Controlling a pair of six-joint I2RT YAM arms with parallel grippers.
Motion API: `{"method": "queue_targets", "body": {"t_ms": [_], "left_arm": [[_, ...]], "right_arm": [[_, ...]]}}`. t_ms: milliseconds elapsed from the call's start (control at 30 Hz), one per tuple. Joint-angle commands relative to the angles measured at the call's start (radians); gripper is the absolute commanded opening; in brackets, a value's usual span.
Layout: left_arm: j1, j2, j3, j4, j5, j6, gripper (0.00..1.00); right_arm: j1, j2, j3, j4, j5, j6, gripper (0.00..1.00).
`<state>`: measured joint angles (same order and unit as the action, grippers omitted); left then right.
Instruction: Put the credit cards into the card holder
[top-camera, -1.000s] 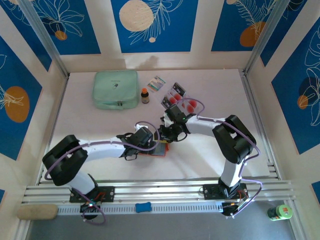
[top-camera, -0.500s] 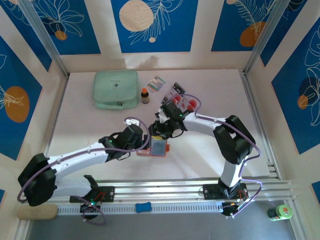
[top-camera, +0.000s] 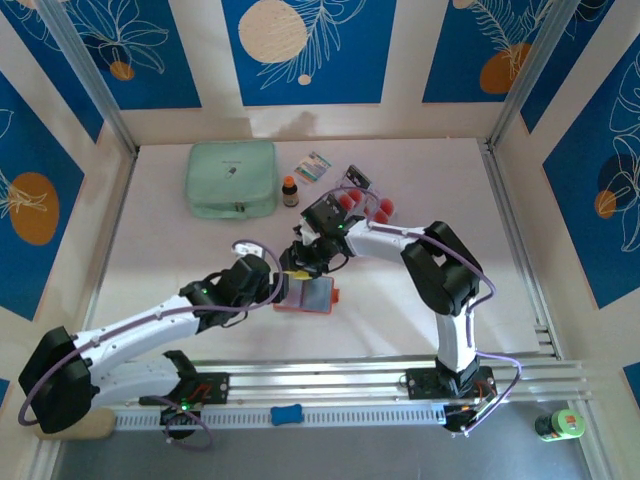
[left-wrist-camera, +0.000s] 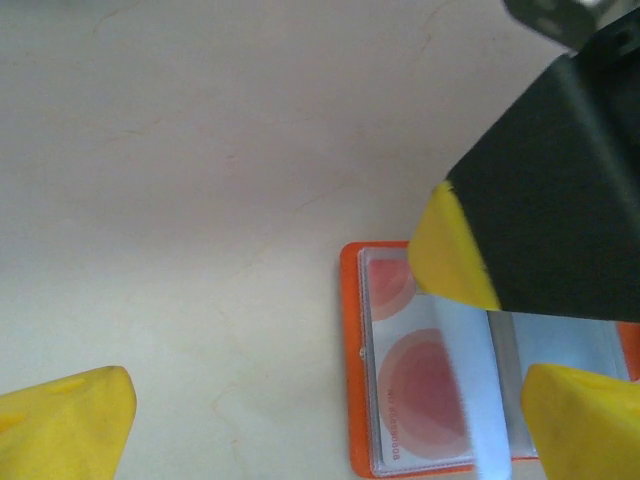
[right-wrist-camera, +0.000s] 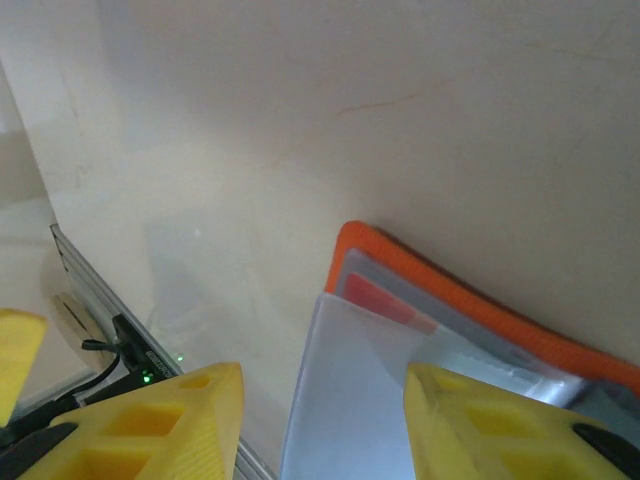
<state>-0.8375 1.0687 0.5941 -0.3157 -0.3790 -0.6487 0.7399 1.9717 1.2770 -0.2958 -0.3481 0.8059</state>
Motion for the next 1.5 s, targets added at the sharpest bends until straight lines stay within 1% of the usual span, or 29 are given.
{"method": "queue_targets", "body": {"t_ms": [0,267,700,933,1100,1267,1467], "left_arm": [[0.011,-0.008,-0.019,-0.010,-0.016,-0.001,0.99],[0.015,0.059,-0.027,0.037,-0.004,0.006,0.99],[0.018,0.252,-0.004,0.112,-0.007,0.027,0.99],[0.018,0.277,-0.027,0.111,-0.022,-0.001,0.99],[0.018,0.271,-0.037,0.102,-0.039,-0.010,1.00],[0.019,0.272,-0.044,0.094,-0.051,-0.016,1.00],[0.019,0.274,-0.052,0.091,-0.051,-0.025,1.00]], "right_arm": [[0.006,0.024,0.040,-0.027,-0.026,0.016,0.46],[-0.001,0.016,0.049,-0.023,-0.039,0.019,0.46],[-0.022,-0.008,0.024,0.008,-0.063,0.032,0.46],[-0.077,-0.091,0.026,-0.049,-0.047,-0.027,0.45],[-0.140,-0.127,0.083,-0.177,0.021,-0.137,0.45],[-0.196,-0.114,0.199,-0.335,0.173,-0.281,0.44],[-0.233,-0.018,0.384,-0.489,0.361,-0.432,0.40]]}}
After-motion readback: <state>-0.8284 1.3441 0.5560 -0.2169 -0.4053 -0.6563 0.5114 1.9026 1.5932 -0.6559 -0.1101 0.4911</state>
